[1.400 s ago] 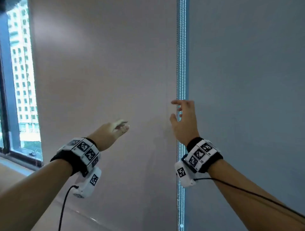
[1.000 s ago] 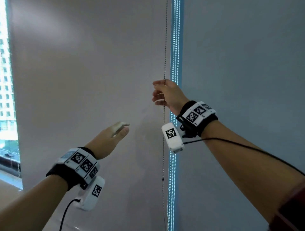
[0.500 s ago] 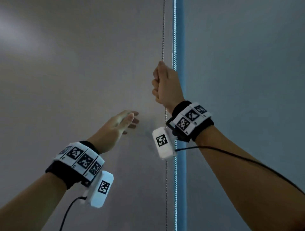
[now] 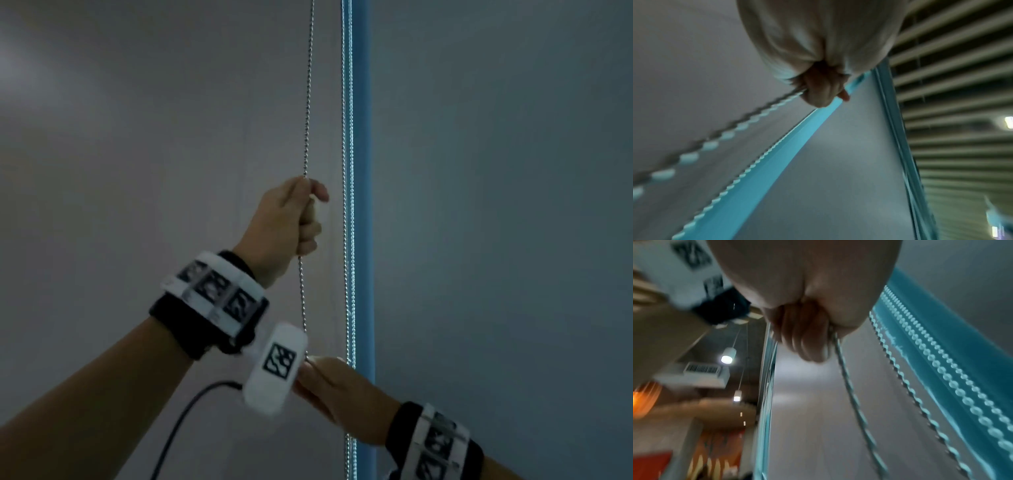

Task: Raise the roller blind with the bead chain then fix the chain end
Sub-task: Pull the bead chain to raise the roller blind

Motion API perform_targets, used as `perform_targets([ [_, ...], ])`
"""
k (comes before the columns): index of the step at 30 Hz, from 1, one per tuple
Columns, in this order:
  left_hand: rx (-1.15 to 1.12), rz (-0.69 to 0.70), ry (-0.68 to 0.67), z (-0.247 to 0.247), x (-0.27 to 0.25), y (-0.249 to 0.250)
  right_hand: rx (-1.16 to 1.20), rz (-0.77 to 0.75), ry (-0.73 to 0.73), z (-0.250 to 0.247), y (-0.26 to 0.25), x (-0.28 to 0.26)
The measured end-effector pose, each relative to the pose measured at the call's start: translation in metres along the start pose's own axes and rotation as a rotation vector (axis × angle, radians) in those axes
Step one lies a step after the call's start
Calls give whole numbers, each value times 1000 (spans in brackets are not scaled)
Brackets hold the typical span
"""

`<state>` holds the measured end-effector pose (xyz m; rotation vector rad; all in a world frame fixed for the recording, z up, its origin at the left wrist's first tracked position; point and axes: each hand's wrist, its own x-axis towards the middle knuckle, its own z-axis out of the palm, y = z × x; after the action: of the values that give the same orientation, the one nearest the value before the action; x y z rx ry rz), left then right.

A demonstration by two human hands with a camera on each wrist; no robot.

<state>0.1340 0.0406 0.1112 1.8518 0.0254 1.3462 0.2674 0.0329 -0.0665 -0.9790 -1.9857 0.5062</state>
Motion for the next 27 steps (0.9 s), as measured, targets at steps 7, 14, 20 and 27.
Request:
perform_targets([
  [7,45,-72,-15,13,-56,-43,693,-164,-10,-97,-101,60],
  [14,58,-198,-57,-2,-106,-97,547,-277,427,-108,-193,124],
  [20,-97,-179,-106,-45,-55,-42,377,-336,418,-75,-181,98],
  [27,-95,-86,-116,-27,16,60,205,-131,233,9,-95,31],
])
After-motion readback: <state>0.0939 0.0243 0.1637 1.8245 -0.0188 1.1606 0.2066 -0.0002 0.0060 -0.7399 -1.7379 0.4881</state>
